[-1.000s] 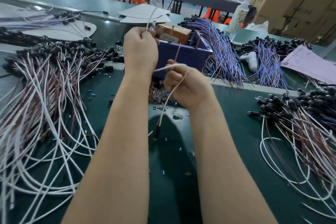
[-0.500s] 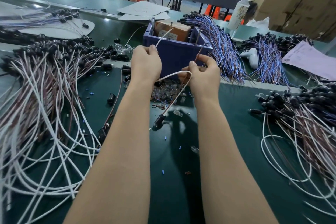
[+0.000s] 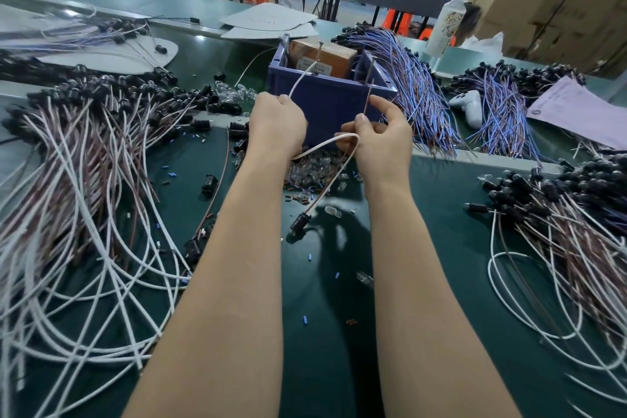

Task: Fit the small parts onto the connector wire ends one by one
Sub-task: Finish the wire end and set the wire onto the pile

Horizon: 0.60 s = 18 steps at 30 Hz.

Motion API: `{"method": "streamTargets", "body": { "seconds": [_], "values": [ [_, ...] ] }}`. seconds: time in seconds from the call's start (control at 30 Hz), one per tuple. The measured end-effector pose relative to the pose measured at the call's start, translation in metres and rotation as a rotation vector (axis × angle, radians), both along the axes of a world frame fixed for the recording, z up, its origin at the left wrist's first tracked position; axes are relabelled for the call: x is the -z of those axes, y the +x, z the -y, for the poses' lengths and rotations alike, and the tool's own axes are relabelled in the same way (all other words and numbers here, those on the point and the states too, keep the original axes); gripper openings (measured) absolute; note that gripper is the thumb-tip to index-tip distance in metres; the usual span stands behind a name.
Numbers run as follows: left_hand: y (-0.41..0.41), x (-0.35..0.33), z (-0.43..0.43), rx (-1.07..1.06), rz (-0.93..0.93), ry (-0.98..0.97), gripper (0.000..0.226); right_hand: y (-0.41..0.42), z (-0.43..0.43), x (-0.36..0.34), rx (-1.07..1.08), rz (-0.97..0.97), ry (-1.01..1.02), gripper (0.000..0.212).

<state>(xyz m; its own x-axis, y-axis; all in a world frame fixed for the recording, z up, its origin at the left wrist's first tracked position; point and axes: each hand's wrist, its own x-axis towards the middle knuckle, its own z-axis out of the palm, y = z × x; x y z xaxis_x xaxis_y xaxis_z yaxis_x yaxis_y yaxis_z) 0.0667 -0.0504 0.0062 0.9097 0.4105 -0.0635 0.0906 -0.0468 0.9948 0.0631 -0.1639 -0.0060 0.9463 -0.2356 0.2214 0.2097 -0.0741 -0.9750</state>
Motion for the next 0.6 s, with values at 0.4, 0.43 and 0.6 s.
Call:
{"method": "streamTargets", "body": {
  "seconds": [0.4,0.43,0.6],
  "values": [
    [0.0029,0.0036,-0.0005,0.001,-0.005,-0.006,0.035,-0.0008,-0.001,-0.0022,-0.062,-0.004,0.038,0.04],
    [0.0032,0.0034,-0.0003,0.003,-0.007,-0.004,0.035,-0.0007,-0.0014,-0.0022,-0.056,-0.006,0.046,0.039],
    [0.0043,0.0041,-0.0004,0.01,-0.018,0.029,0.035,0.0009,-0.0039,-0.0028,-0.037,-0.008,0.065,0.032]
  ]
}}
